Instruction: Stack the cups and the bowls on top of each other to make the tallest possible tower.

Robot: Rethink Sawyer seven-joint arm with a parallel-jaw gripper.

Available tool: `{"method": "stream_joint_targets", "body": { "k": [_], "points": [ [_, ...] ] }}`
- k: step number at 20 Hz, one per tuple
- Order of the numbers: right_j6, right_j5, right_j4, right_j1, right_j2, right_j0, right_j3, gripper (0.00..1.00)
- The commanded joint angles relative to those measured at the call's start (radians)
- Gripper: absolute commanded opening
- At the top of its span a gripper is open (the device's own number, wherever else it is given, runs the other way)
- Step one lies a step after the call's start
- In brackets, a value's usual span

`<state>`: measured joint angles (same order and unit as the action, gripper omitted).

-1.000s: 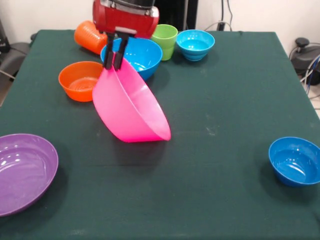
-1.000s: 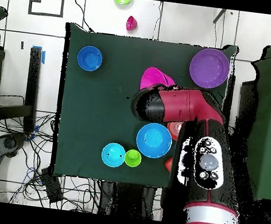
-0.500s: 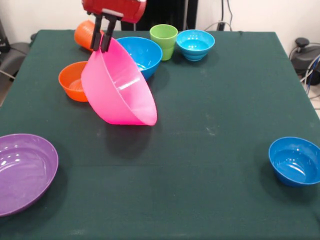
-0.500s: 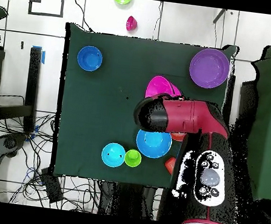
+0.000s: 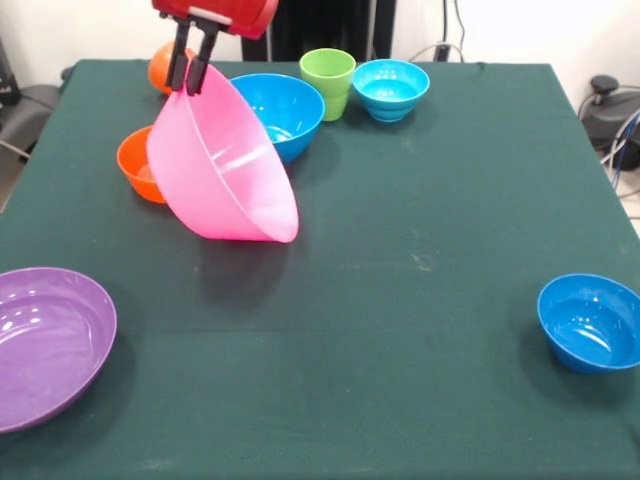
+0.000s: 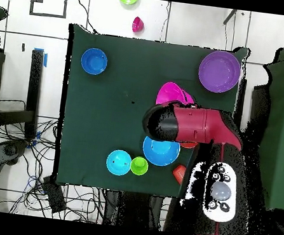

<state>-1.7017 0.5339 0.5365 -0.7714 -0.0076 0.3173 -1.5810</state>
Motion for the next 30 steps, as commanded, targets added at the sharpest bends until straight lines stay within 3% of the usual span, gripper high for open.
{"method": "stream_joint_targets", "body": {
  "k": [1, 3, 5, 8, 12, 16, 30],
  "points": [
    [-0.164, 0.036, 0.069, -0.063, -0.091, -0.135, -0.034, 0.0],
    [-0.274, 0.001, 0.176, -0.054, -0.23, -0.267, -0.016, 0.0],
    [-0.288, -0.051, 0.207, -0.021, -0.277, -0.291, -0.006, 0.0],
    [-0.346, -0.115, 0.315, 0.047, -0.38, -0.377, 0.059, 0.0],
    [-0.583, -0.159, 0.475, 0.192, -0.545, -0.544, 0.127, 0.0],
    [-0.704, -0.201, 0.52, 0.289, -0.605, -0.574, 0.164, 0.0],
    [-0.707, -0.218, 0.507, 0.282, -0.618, -0.571, 0.169, 0.0]
  ]
}}
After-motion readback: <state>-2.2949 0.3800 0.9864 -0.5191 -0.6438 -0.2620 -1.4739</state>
